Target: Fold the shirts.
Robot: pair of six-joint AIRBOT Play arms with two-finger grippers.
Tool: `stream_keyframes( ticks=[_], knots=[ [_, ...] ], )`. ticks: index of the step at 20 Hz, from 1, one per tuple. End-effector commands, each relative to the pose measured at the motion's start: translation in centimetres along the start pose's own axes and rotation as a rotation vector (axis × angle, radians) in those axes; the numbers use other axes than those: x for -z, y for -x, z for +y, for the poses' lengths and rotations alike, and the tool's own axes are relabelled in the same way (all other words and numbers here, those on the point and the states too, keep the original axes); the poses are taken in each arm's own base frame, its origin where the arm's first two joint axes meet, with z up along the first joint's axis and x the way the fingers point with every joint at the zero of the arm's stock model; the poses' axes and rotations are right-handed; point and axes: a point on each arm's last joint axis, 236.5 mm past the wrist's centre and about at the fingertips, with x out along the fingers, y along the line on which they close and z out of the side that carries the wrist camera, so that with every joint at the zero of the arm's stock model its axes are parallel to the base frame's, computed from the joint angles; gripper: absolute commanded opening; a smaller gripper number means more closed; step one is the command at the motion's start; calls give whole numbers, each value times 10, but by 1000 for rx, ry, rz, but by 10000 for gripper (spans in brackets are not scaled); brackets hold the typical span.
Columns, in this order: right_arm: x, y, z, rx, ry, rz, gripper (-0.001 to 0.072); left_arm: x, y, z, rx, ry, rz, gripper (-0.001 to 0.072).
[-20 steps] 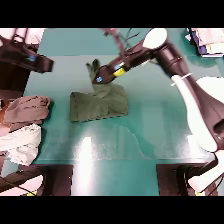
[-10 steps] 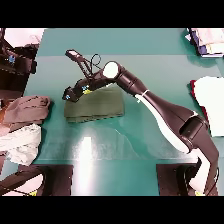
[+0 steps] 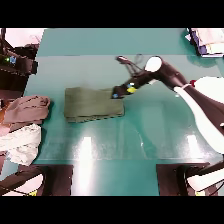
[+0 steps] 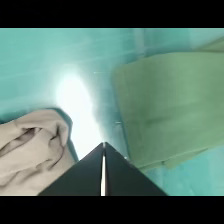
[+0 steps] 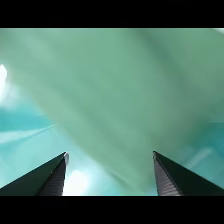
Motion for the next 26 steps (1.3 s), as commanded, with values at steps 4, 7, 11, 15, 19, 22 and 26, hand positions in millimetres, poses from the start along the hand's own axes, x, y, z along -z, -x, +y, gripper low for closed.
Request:
stream_keyframes(
  ticks=[4,7,11,15,19,22,26],
  knots=[
    [23,-10,-75,-139,-435,-88,662,-10,1,-10,44,9,-44,28],
    [13,-37,-62,-244,-453,-63,662,-10,1,-10,44,8,-41,28],
    [-4,-75,-22,-326,-403,-20,658,-9,1,-10,44,6,-38,28],
    [-22,-94,13,-329,-302,-46,511,-3,1,-11,47,-18,-15,28],
    [-30,-94,26,-330,-235,-69,25,-1,1,-11,49,-18,-8,28],
    [-34,-77,24,-307,-180,-93,22,1,1,-12,50,-18,1,29],
    [-45,13,-27,-151,-142,-213,22,2,1,-12,52,-18,9,28]
  ],
)
